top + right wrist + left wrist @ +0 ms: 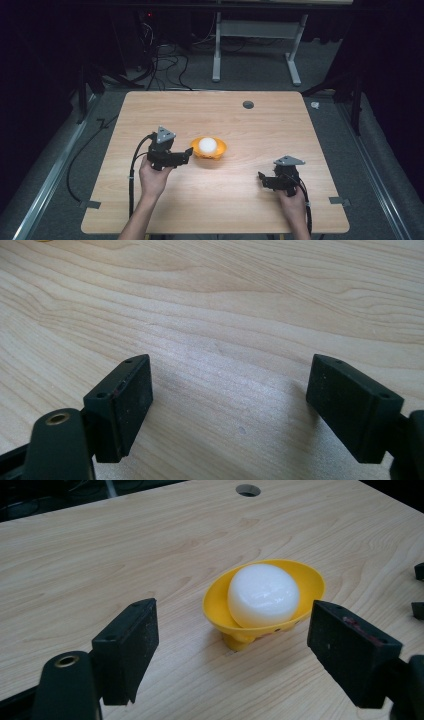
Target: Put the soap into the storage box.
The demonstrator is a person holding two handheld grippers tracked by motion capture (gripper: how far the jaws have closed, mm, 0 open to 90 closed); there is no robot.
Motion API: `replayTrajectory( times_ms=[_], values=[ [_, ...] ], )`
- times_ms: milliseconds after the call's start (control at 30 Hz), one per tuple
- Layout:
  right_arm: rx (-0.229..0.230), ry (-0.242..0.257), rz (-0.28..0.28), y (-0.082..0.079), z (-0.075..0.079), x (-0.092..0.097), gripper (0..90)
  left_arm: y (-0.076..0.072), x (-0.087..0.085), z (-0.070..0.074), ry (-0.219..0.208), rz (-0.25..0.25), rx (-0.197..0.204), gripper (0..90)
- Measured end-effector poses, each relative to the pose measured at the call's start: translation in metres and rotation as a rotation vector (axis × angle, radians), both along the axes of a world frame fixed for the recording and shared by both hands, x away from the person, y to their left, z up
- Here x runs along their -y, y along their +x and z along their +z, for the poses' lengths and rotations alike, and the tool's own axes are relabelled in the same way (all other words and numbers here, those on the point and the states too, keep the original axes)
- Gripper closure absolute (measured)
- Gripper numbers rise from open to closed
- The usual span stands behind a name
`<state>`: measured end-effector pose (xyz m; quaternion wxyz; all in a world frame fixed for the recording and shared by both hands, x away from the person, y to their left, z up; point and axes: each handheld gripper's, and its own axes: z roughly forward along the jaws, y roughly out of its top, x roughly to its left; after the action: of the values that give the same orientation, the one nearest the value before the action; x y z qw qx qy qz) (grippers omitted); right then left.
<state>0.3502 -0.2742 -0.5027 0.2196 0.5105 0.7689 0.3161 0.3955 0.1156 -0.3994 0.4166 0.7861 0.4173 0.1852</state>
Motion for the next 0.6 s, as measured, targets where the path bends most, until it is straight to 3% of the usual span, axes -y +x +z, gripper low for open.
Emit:
replayTrajectory(
  times_ms=[600],
  values=[
    [0.0, -0.001, 0.0, 0.0, 0.0, 0.0, 19.6, -0.014, -0.025, -0.003, -0.034, 0.039, -0.007, 21.0]
  ],
)
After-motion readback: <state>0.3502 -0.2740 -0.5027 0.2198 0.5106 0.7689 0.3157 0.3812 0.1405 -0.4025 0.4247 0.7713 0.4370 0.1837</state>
